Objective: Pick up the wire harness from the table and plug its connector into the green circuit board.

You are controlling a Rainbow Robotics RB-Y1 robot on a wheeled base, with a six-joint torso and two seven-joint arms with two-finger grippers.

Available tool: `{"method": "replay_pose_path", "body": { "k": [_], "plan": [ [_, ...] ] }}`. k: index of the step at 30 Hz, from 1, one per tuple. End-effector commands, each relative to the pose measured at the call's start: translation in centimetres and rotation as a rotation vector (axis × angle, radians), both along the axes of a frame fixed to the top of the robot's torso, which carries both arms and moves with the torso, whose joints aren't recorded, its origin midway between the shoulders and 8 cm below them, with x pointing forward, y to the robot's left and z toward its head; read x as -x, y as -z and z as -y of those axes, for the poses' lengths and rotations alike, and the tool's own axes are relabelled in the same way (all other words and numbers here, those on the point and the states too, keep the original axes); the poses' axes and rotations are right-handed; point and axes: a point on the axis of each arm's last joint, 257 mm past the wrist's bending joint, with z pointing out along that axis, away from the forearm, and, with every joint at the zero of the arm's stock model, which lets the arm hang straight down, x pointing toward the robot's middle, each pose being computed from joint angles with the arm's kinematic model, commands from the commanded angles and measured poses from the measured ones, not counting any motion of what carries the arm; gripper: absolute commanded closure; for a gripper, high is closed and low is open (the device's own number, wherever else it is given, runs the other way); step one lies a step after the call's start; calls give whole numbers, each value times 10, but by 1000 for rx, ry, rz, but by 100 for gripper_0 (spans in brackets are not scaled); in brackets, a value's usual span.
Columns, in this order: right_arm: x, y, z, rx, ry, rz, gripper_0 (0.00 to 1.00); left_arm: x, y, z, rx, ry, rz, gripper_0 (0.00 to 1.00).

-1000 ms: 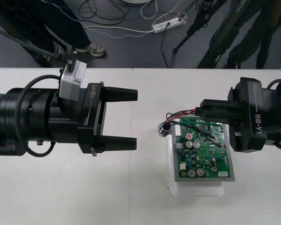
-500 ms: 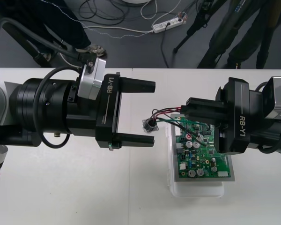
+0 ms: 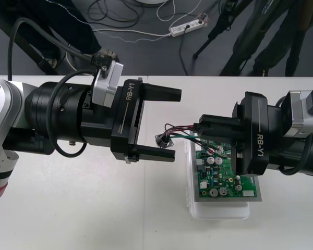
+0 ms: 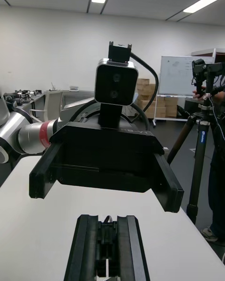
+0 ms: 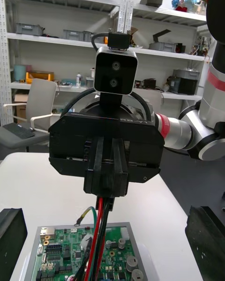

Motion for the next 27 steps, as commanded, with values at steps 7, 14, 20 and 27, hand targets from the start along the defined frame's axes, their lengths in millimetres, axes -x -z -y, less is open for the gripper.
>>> {"method": "replay_pose_path", "body": {
  "k": [7, 14, 20, 27],
  "plan": [
    [21, -14, -17, -72, -66, -47, 100, -8, 2, -1, -28, 7, 56, 0],
    [29, -16, -16, -80, -98, -52, 100, -7, 4, 0, -19, 16, 68, 0],
    [30, -16, -16, -80, -101, -51, 100, -3, 1, 1, -1, 30, 81, 0],
    [31, -15, -16, -79, -107, -50, 100, 0, -4, 5, 26, 41, 96, 0]
  ]
}}
